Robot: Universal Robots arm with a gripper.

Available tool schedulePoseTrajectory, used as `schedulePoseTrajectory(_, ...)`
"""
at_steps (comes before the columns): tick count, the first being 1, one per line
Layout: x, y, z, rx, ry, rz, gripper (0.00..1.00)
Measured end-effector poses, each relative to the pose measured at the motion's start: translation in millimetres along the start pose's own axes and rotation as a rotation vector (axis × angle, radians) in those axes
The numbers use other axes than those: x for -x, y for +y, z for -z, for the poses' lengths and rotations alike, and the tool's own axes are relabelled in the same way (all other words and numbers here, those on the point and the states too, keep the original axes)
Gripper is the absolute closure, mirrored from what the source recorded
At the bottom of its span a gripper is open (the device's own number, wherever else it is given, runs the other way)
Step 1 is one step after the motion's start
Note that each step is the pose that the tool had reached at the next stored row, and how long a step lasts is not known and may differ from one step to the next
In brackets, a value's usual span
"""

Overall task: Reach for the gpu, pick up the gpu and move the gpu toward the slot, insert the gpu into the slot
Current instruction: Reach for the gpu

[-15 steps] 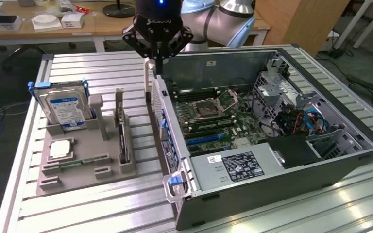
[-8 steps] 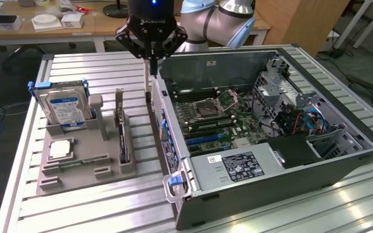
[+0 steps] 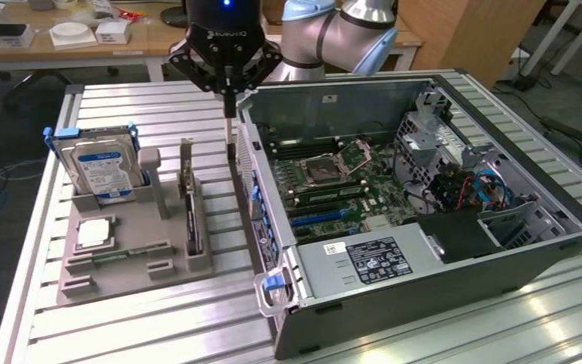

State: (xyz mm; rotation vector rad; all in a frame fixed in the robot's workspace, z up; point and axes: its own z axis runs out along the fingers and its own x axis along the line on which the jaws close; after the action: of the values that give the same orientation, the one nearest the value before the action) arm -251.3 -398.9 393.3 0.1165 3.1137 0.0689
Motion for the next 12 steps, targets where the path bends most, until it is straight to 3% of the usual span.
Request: schedulePoseTrajectory(12, -20.4, -1.5, 0.6, 0.0, 0.0, 0.0, 0.9)
